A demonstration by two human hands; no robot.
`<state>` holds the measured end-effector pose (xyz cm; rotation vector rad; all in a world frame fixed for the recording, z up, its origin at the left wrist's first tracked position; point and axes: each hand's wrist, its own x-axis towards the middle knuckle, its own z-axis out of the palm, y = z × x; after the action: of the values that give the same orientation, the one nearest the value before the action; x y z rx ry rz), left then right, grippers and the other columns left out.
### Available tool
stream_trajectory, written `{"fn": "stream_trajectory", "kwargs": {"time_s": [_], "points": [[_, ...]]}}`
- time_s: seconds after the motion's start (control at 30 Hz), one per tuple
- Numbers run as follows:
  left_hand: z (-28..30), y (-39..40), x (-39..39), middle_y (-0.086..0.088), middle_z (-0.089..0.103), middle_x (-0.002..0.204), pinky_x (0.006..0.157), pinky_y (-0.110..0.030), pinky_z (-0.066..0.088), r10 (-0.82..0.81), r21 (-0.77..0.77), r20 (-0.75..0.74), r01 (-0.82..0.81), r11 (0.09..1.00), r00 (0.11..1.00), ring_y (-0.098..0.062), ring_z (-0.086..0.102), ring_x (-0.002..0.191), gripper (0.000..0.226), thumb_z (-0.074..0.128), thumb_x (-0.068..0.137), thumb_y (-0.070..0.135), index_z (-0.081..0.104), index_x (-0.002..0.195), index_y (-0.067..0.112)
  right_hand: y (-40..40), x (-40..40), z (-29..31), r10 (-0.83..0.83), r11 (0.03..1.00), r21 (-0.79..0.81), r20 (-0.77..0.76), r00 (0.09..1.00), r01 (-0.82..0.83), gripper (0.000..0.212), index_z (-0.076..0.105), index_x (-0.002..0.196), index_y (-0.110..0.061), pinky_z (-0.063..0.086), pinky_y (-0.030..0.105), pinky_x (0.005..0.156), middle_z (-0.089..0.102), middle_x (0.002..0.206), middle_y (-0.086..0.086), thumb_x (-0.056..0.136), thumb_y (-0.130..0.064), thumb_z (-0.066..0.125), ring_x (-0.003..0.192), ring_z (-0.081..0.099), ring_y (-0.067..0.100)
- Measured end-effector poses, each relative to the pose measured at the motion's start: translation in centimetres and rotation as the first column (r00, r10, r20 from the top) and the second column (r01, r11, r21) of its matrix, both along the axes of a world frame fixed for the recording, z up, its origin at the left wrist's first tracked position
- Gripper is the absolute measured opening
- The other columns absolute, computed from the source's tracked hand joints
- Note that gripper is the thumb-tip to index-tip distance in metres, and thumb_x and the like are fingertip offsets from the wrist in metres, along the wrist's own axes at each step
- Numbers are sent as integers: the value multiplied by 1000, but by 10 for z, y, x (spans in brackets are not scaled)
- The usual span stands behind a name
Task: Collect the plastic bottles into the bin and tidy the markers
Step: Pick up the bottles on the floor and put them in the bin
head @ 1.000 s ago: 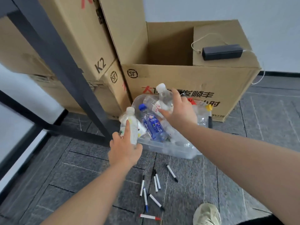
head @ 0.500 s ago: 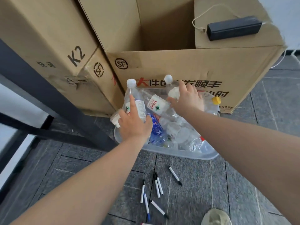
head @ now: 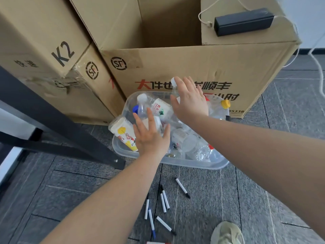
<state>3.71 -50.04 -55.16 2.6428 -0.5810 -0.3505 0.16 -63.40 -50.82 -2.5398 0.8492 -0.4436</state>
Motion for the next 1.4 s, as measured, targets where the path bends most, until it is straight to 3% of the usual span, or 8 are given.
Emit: {"fn": "stream_trajectory", "kwargs": {"time_s": [0.1, 0.2, 0.4, 1.07, 1.4], "points": [[-6, 2, 0, -2, -27, 156, 116, -54, 8, -28, 59, 10, 28, 998, 1000, -31, -13, 146, 78, 30, 91, 68, -17, 147, 41, -1, 0, 0, 14, 1000, 6, 4, 1000, -14, 53, 22, 150, -21, 7, 39, 120, 23, 157, 3, 100, -30, 38, 148, 8, 18], [-4, 1, -1, -4, -26, 157, 117, -56, 5, -39, 112, 34, 35, 993, 999, -35, -15, 145, 76, 23, 91, 68, -16, 148, 38, -2, -2, 0, 15, 1000, 4, -10, 1000, -15, 53, 22, 150, -20, 7, 39, 120, 24, 157, 4, 100, -30, 37, 148, 9, 18], [-5, -1, 5, -3, -26, 157, 116, -54, -4, -45, 129, 55, 38, 991, 997, -29, -23, 144, 71, 17, 92, 67, -15, 148, 38, -2, -2, -2, 52, 999, 5, -9, 999, -51, 52, 25, 148, -19, 9, 41, 120, 27, 155, 3, 99, -29, 38, 148, 10, 19], [33, 55, -1, 0, -22, 158, 117, -48, -2, -129, 280, 152, 83, 956, 980, -21, -16, 146, 65, 13, 95, 62, -14, 149, 38, 36, -17, 17, 224, 974, -17, -123, 967, -228, 56, 17, 152, -23, 2, 36, 121, 15, 160, 2, 101, -31, 39, 148, 5, 17], [32, 133, -16, 1, -18, 159, 118, -50, 2, -20, 299, 170, -32, 954, 985, -20, -15, 147, 66, 14, 95, 62, -11, 150, 37, 101, -28, 12, 386, 918, -45, -134, 913, -395, 57, 19, 152, -23, -2, 34, 119, 13, 161, 1, 99, -34, 39, 148, 5, 15]]}}
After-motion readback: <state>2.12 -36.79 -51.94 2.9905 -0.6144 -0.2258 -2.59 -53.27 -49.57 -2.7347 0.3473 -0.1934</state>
